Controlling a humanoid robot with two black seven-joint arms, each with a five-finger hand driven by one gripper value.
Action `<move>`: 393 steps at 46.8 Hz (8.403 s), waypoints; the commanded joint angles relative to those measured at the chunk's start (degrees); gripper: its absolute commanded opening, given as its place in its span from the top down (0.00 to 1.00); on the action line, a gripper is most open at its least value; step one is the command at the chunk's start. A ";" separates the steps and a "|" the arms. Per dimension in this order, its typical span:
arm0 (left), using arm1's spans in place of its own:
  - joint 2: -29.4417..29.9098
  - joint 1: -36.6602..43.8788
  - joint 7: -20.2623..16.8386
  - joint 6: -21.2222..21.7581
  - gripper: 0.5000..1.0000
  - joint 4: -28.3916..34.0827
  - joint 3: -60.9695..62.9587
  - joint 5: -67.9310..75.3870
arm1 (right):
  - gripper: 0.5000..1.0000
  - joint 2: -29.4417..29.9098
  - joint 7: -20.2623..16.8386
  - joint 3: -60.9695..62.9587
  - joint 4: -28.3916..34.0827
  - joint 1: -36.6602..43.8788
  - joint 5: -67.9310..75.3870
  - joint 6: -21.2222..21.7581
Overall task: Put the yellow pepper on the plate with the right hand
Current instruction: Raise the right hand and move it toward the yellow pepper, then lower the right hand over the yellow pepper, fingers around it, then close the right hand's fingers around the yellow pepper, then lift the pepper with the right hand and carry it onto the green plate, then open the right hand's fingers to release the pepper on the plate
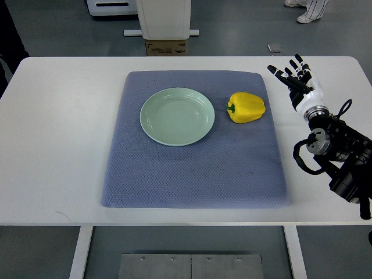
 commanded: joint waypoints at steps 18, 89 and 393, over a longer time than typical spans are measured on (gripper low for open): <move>0.00 0.00 0.00 0.00 0.00 0.00 0.00 0.00 | 0.00 0.12 6.62 5.34 0.53 -1.02 -0.48 2.00; 0.00 0.00 0.00 0.00 0.00 0.00 0.00 0.08 | 0.00 -16.75 0.21 -28.93 28.12 13.83 -24.30 -0.99; 0.00 0.00 0.00 0.00 0.00 0.00 0.00 0.00 | 1.00 8.47 -5.33 -65.24 10.63 29.31 -21.40 -10.66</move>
